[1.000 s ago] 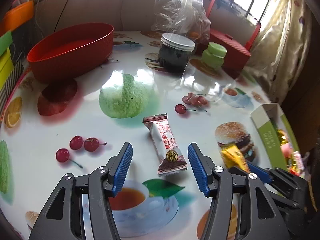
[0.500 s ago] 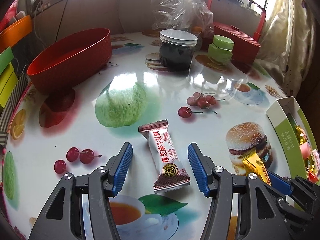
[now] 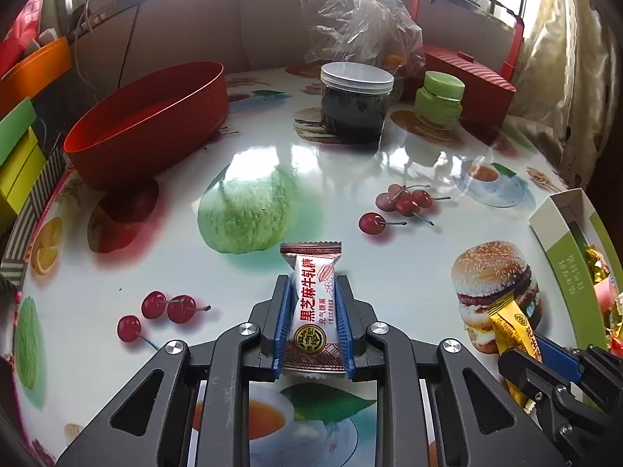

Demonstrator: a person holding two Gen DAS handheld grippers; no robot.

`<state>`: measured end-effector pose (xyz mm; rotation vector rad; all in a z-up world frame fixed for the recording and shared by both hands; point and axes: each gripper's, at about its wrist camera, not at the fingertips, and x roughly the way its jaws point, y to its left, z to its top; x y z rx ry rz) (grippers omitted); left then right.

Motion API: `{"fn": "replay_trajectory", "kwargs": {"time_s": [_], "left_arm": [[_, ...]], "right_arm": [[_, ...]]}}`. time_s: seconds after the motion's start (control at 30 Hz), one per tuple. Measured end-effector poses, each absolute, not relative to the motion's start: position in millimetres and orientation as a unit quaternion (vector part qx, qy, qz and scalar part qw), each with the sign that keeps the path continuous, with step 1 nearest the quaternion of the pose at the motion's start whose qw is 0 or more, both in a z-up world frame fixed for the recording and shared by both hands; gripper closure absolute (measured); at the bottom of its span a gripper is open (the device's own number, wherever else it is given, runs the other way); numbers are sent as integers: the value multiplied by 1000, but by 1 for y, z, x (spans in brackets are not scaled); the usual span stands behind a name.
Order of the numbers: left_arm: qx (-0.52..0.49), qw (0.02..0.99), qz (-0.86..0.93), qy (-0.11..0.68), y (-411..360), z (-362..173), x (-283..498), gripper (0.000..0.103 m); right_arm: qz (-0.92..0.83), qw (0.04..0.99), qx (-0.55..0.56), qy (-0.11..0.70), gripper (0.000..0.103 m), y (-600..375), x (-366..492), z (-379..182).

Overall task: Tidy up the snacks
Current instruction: 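Grasp a yellow peanut-candy packet with the right tool while the left tool grasps a red-and-white packet, then carry the yellow packet and red-and-white packet over the green box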

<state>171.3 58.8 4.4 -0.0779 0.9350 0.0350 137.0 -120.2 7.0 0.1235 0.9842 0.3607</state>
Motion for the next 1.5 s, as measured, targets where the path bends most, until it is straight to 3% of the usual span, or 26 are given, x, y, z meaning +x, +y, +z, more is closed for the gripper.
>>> {"fn": "replay_trajectory", "kwargs": {"time_s": [1.5], "left_arm": [[-39, 927, -67, 366, 15, 90, 82, 81]], "right_arm": [[127, 910, 55, 391, 81, -174, 64, 84]]}}
